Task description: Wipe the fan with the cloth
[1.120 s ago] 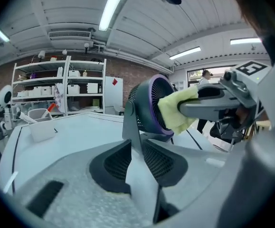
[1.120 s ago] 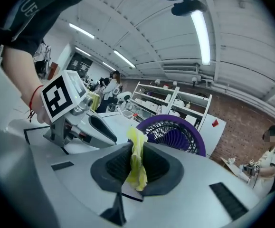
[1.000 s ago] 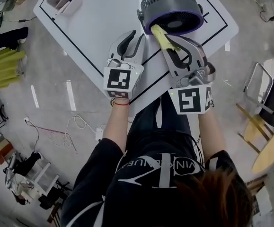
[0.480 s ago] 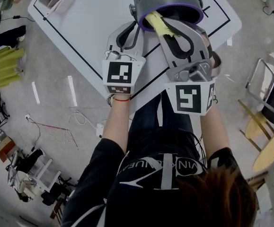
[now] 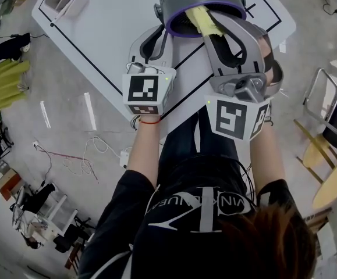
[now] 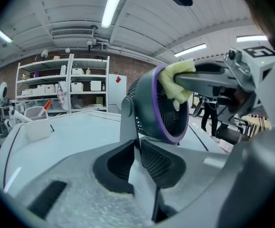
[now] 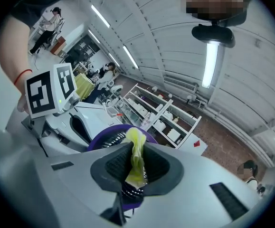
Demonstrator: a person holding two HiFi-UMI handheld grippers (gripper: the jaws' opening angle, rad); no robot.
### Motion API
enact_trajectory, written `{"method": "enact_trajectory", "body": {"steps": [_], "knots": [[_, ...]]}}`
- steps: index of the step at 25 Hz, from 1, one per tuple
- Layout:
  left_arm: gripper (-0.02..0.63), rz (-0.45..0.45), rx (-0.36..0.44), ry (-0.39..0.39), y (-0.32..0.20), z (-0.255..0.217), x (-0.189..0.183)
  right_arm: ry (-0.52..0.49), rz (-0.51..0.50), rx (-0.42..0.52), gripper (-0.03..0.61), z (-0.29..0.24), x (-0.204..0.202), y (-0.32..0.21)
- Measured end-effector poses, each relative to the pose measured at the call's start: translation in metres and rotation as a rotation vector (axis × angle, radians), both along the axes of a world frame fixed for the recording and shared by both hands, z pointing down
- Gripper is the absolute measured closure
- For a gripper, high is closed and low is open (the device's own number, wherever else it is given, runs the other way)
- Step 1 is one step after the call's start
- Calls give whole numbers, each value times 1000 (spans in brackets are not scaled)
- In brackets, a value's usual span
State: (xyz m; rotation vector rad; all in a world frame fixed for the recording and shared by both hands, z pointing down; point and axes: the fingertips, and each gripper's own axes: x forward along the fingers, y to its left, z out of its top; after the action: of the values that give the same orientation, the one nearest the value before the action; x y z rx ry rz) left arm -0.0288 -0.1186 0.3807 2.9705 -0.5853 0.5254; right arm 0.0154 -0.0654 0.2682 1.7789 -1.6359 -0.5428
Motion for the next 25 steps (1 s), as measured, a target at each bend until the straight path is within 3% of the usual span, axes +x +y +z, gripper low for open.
{"method": "enact_trajectory", "body": {"steps": [11,25], "knots": [[558,-14,-13,12,-1,-1,1,85,166,-28,535,14,37,16],[560,-24,-24,16,0,0,2,-11,196,-134,537,68,33,26]]}}
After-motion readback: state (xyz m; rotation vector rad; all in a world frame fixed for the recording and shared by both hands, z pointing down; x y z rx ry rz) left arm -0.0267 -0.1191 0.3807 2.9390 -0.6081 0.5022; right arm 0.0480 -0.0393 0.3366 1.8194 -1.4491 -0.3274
